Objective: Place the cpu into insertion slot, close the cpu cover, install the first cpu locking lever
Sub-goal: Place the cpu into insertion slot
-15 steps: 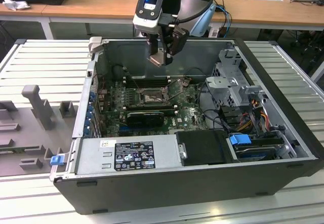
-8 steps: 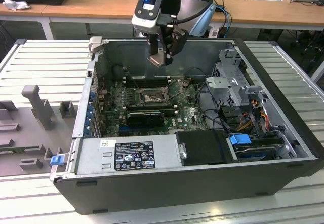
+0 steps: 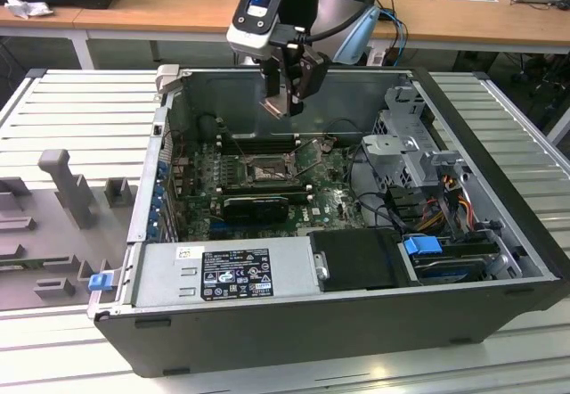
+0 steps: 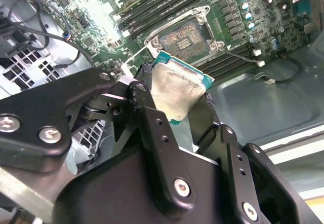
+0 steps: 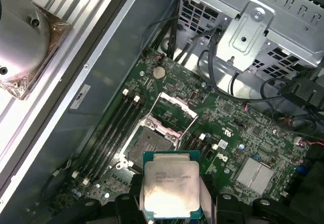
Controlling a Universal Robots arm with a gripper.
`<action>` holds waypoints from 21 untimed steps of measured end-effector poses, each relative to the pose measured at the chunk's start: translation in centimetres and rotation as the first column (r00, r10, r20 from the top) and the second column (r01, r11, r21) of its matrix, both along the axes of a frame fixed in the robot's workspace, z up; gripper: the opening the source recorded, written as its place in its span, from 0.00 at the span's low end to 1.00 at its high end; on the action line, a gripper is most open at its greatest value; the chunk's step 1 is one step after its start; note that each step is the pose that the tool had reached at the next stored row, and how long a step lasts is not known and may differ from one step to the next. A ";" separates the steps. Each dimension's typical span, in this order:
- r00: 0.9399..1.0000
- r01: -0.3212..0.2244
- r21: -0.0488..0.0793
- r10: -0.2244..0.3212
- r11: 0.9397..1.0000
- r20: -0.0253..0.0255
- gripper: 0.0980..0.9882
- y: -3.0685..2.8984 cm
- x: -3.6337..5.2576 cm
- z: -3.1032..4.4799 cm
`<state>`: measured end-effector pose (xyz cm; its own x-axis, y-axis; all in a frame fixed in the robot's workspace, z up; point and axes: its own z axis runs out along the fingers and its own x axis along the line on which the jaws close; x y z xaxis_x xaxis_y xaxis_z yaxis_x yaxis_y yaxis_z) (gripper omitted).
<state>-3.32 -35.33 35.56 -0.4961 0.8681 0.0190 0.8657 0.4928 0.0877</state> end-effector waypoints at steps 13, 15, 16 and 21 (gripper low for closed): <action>0.995 0.102 0.000 -0.102 0.995 0.000 0.48 0.00 0.00 -0.04; 0.992 0.122 0.000 -0.122 0.992 0.000 0.48 0.00 0.00 -0.06; 0.991 0.133 0.000 -0.133 0.991 0.000 0.48 0.00 0.00 -0.06; 0.986 0.166 -0.001 -0.166 0.986 0.000 0.48 0.00 0.00 -0.10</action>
<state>-3.31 -35.33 35.47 -0.3451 0.9384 0.0183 0.9355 0.3423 0.0874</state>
